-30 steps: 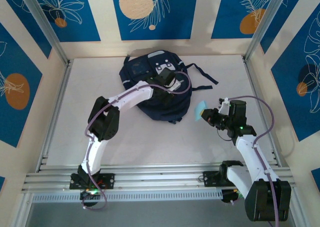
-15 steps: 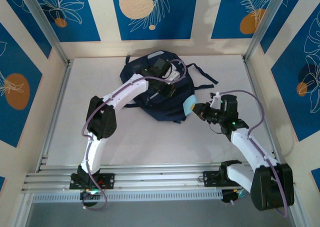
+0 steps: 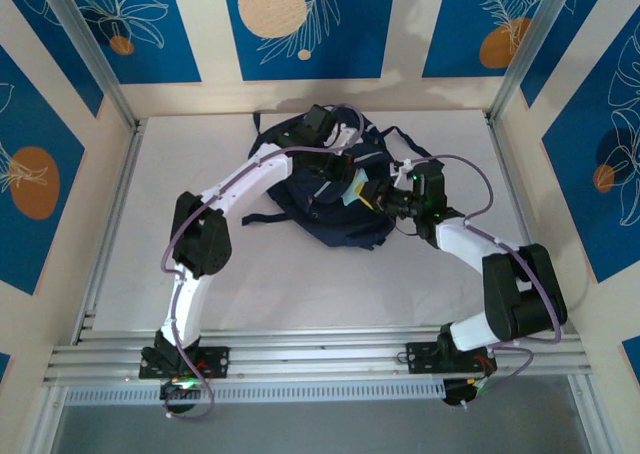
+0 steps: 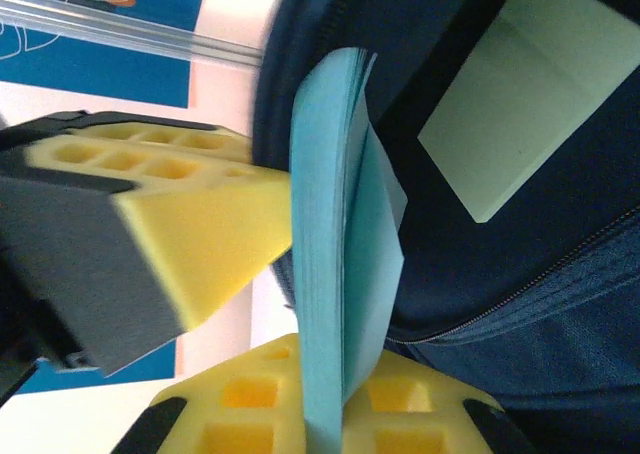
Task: Pack the student bag
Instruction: Place the notebook in the student bag.
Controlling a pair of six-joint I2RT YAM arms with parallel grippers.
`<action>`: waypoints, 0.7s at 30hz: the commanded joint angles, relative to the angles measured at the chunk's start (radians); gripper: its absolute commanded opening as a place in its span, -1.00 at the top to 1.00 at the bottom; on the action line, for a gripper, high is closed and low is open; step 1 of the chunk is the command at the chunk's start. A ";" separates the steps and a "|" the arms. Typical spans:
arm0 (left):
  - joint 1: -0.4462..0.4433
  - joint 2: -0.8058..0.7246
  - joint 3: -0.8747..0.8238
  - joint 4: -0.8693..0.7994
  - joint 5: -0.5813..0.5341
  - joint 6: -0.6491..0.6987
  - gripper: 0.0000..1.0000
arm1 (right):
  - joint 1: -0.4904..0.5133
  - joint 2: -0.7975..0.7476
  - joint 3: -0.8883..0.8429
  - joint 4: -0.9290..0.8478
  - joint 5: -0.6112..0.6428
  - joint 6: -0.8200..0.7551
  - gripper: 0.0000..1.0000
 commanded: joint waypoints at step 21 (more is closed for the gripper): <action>0.019 -0.157 -0.077 0.199 0.156 -0.149 1.00 | 0.037 0.360 0.165 0.195 0.050 0.177 0.92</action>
